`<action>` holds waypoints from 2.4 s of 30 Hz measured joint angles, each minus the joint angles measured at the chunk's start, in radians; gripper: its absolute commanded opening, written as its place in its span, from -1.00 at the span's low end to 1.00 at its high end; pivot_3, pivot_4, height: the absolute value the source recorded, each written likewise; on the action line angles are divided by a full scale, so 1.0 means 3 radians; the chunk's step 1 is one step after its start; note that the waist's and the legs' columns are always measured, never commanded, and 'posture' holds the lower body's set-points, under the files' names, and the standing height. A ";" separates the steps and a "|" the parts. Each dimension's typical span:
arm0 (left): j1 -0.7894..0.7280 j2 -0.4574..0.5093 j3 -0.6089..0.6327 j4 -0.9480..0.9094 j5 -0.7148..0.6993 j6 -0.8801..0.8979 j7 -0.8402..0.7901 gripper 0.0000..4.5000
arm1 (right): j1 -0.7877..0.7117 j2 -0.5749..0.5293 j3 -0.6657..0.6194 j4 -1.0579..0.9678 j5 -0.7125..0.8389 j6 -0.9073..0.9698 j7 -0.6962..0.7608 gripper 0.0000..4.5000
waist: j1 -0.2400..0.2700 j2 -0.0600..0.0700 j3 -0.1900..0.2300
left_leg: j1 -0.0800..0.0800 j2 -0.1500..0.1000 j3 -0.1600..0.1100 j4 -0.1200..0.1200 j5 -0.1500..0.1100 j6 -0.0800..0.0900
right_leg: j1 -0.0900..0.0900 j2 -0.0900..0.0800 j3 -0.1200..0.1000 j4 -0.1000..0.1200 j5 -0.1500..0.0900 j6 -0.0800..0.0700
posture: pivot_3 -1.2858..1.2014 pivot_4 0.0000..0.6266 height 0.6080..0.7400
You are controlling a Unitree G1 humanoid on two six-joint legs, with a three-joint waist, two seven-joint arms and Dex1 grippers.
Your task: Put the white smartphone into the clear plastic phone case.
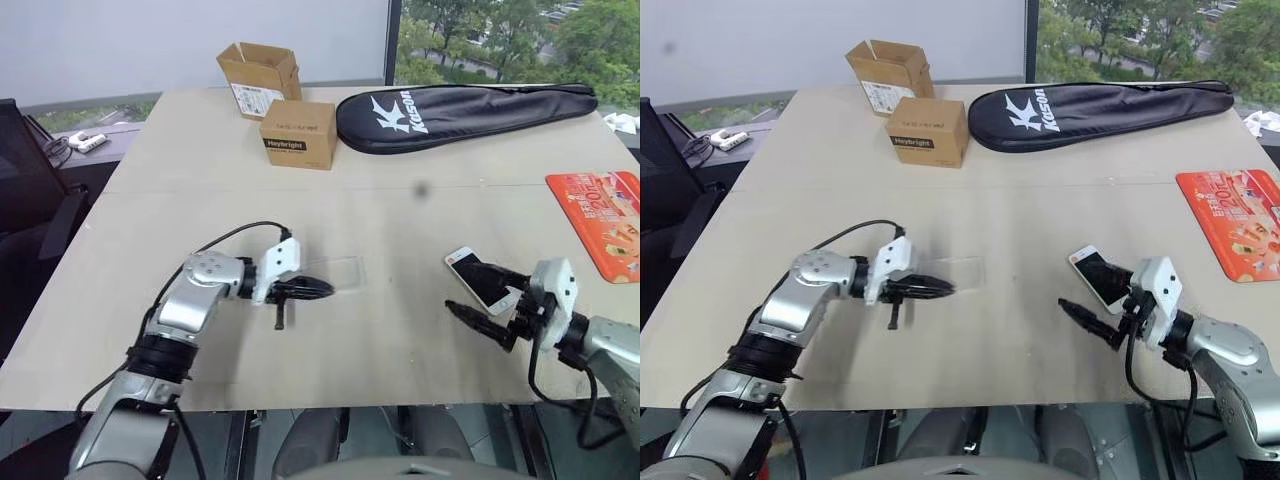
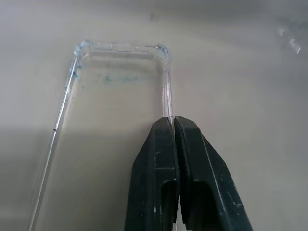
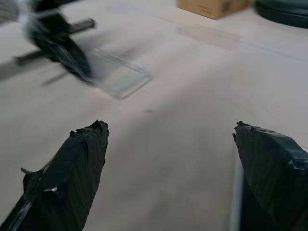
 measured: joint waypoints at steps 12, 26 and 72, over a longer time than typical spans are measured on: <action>-0.0461 -0.0735 -0.0532 0.0392 0.0274 -0.0258 0.0084 -0.97 | -0.0274 -0.0130 0.0019 0.0156 -0.0511 0.0571 -0.0699 1.00 | -0.0003 -0.0001 0.0000 | -0.0003 -0.0001 0.0002 0.0001 0.0001 0.0000 | -0.0003 0.0002 0.0003 0.0001 0.0000 0.0000 | 0.03 -0.52 1.00; -0.0602 -0.1045 -0.0540 0.0667 0.0277 -0.0213 0.0196 0.95 | 0.0067 0.0150 -0.0010 -0.0642 -0.0402 0.1568 -0.1282 1.00 | -0.0006 -0.0001 0.0000 | -0.0006 -0.0002 -0.0001 0.0006 0.0000 0.0001 | -0.0003 0.0007 0.0000 0.0002 0.0000 0.0002 | 0.03 -0.52 1.00; 0.0181 0.0586 0.0260 -0.1430 -0.0609 0.1244 0.0405 1.00 | -0.0363 -0.0091 0.0166 0.0026 -0.0442 0.1444 -0.0861 0.25 | -0.0052 -0.0057 -0.0033 | 0.0004 -0.0001 0.0002 0.0008 0.0000 0.0001 | 0.0006 -0.0004 0.0005 0.0001 0.0000 0.0004 | 0.03 -0.52 1.00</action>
